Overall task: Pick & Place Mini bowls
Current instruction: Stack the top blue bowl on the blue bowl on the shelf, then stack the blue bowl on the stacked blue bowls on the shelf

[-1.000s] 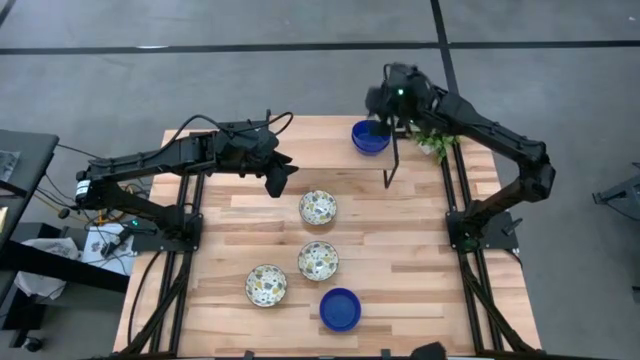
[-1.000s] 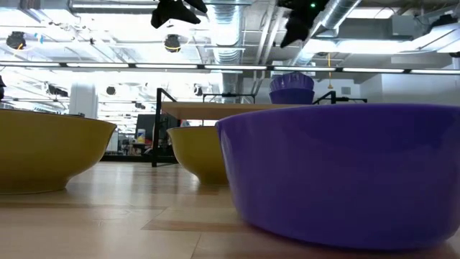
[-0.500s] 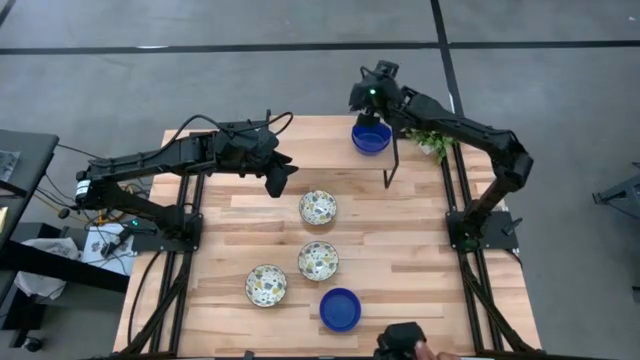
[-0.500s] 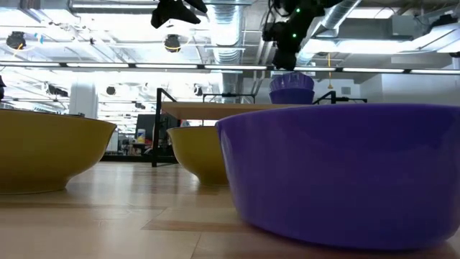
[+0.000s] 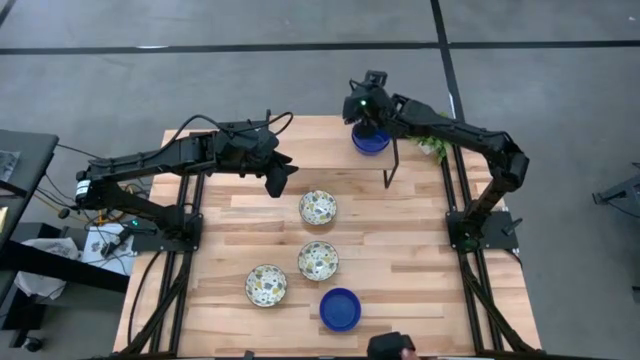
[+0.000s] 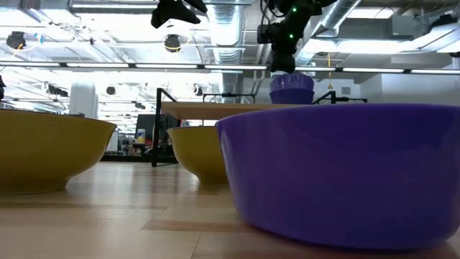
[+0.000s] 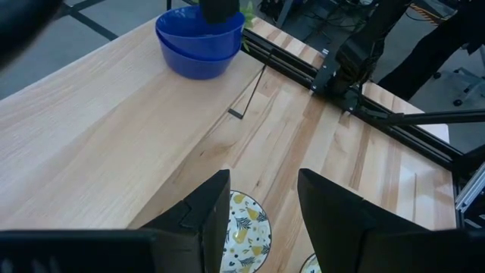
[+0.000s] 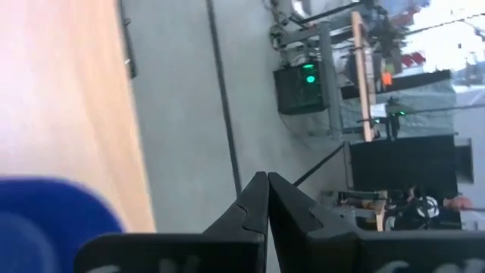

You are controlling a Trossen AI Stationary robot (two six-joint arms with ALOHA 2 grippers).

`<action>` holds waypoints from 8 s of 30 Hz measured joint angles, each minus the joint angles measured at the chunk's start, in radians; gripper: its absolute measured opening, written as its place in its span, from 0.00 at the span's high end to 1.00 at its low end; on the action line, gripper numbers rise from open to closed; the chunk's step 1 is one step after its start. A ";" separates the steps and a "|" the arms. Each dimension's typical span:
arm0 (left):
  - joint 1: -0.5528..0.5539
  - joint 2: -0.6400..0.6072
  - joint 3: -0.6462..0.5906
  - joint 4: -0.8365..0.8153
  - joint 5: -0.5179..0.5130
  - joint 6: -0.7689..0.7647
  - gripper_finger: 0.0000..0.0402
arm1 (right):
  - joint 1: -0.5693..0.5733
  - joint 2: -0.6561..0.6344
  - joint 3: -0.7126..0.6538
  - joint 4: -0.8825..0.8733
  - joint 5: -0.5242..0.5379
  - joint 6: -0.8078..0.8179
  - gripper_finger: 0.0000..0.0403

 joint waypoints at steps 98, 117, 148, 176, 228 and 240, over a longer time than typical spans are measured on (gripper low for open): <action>-0.719 -0.424 -0.545 0.502 -0.161 0.142 0.62 | 0.927 0.068 0.000 -0.489 -0.450 1.675 1.00; -0.723 -0.353 -0.787 0.812 -0.141 -0.020 0.62 | 0.994 0.146 0.000 -0.403 -0.504 1.608 0.76; -0.723 -0.293 -0.786 0.831 -0.112 -0.020 0.62 | 0.956 0.331 -0.001 -0.258 -0.514 1.407 0.76; -0.723 -0.293 -0.786 0.834 -0.112 -0.016 0.62 | 0.951 0.343 -0.003 -0.240 -0.525 1.388 0.76; -0.723 -0.293 -0.786 0.850 -0.112 -0.019 0.62 | 0.959 0.341 -0.111 -0.133 -0.592 1.493 1.00; -0.723 -0.293 -0.786 0.850 -0.112 -0.019 0.62 | 0.952 0.237 -0.111 -0.203 -0.611 1.504 1.00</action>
